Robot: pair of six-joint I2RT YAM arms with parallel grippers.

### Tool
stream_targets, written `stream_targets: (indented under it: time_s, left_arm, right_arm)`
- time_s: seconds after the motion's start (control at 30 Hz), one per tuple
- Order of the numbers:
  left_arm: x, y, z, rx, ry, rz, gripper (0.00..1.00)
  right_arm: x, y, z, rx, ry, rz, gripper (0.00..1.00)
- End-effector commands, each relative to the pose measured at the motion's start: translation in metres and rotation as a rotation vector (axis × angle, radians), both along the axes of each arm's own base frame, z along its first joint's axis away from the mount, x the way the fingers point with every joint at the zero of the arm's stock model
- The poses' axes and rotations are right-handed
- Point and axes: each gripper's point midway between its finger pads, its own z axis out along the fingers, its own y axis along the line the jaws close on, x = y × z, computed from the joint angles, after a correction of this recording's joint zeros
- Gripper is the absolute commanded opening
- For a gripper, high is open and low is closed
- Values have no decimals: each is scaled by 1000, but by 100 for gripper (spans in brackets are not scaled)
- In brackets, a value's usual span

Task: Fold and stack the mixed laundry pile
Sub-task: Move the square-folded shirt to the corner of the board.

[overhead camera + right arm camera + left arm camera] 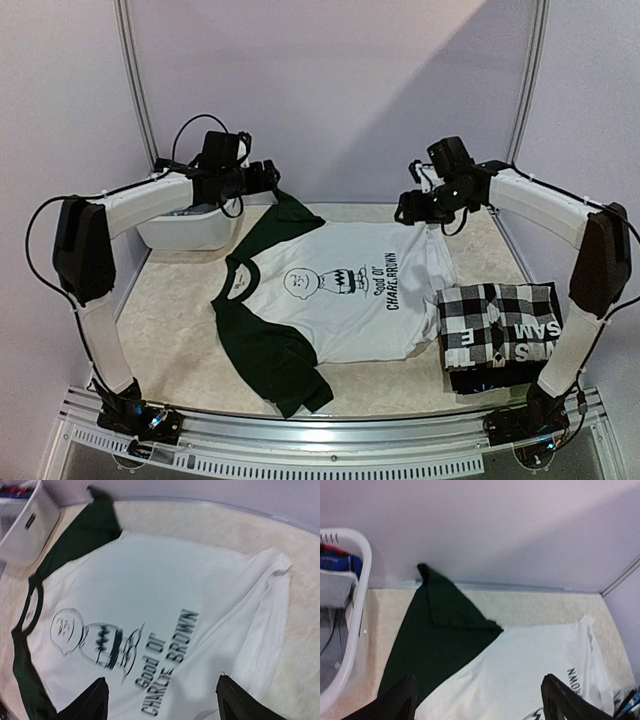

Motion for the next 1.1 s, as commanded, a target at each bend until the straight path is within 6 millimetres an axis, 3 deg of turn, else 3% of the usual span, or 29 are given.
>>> stream_targets:
  time_s: [0.0, 0.23, 0.3, 0.43, 0.67, 0.77, 0.87, 0.93, 1.07]
  left_arm:
    - [-54, 2, -55, 69, 156, -29, 85]
    - [-107, 0, -124, 134, 276, -64, 76]
    - [-118, 9, -145, 148, 317, -39, 75]
    - [-138, 30, -163, 190, 345, 24, 76]
    - [-169, 78, -175, 337, 389, 156, 77]
    - [-177, 94, -179, 364, 385, 207, 77]
    - [-178, 108, -191, 376, 410, 243, 75]
    - [-176, 115, -203, 362, 441, 254, 73]
    - [-177, 120, -220, 353, 486, 268, 69]
  right_arm:
    - [-74, 16, -39, -19, 150, 24, 71]
    - [-180, 38, -79, -92, 308, 142, 55]
    - [-205, 42, -93, -125, 368, 172, 51]
    - [-244, 31, -123, -241, 477, 190, 42]
    - [-279, 10, -161, -263, 604, 185, 29]
    - [-284, 4, -171, -289, 632, 183, 26]
    - [-283, 1, -177, -307, 632, 174, 28]
    - [-281, -4, -180, -330, 625, 160, 36]
    - [-274, -26, -190, -353, 632, 77, 39]
